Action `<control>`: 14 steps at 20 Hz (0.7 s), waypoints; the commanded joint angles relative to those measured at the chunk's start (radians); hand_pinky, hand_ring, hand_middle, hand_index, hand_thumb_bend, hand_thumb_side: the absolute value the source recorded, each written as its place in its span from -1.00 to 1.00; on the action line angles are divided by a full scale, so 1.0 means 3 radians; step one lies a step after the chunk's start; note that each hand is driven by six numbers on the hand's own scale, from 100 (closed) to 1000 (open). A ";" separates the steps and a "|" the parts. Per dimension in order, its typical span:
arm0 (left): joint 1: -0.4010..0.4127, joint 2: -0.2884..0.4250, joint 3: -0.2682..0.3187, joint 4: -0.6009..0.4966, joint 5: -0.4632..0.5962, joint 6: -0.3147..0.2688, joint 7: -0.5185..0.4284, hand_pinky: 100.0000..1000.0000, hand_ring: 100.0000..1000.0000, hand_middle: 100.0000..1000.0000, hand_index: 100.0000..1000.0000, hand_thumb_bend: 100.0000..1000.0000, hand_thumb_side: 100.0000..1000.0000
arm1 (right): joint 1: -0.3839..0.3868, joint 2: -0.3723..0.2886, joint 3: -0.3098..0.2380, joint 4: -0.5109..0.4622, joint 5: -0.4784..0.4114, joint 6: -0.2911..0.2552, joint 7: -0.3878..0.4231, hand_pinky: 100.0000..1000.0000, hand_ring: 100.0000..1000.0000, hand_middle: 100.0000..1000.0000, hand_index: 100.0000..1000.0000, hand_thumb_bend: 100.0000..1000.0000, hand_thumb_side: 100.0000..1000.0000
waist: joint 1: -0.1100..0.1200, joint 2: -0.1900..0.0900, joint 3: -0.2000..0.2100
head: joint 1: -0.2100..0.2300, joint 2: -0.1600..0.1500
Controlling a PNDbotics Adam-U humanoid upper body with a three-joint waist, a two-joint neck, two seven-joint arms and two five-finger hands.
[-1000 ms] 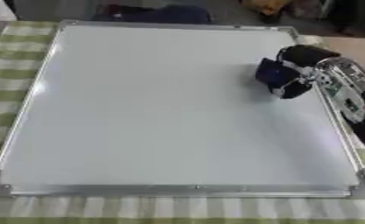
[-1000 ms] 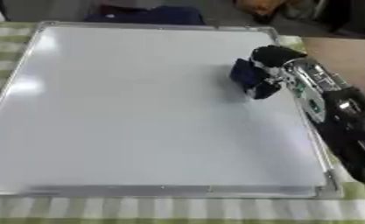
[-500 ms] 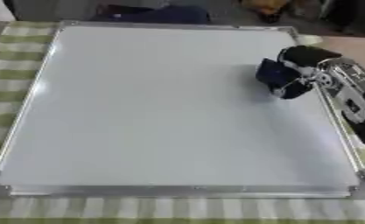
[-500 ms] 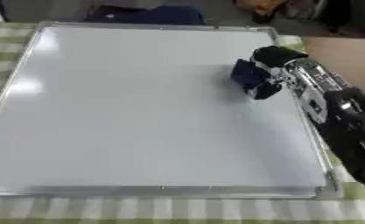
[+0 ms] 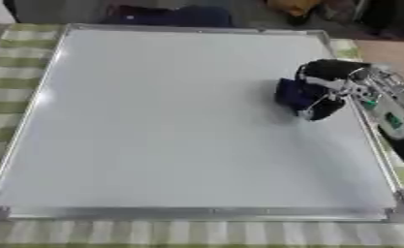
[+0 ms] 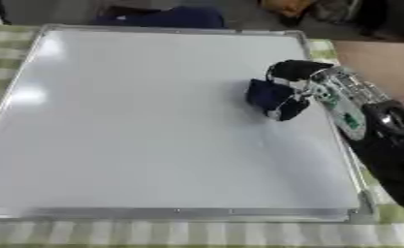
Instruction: Wipe the whiteboard clean with a brush.
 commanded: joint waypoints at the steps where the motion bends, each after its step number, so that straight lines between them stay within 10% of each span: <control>1: -0.0033 0.0088 0.0004 -0.0062 0.0006 -0.0001 -0.0013 0.19 0.61 0.57 0.16 -0.79 1.00 | 0.0083 -0.0044 0.0121 -0.0090 -0.0182 0.0014 0.0113 0.05 0.20 -0.65 -0.53 -1.00 -0.90 | 0.0009 -0.0039 0.0004 | 0.0017 -0.0038; 14: -0.0025 0.0087 0.0005 -0.0062 0.0004 0.0000 -0.0016 0.19 0.61 0.57 0.16 -0.80 1.00 | 0.0021 -0.0067 0.0020 0.0123 0.0055 0.0332 -0.0145 0.05 0.23 -0.62 -0.51 -1.00 -0.93 | 0.0006 -0.0035 0.0029 | 0.0018 -0.0048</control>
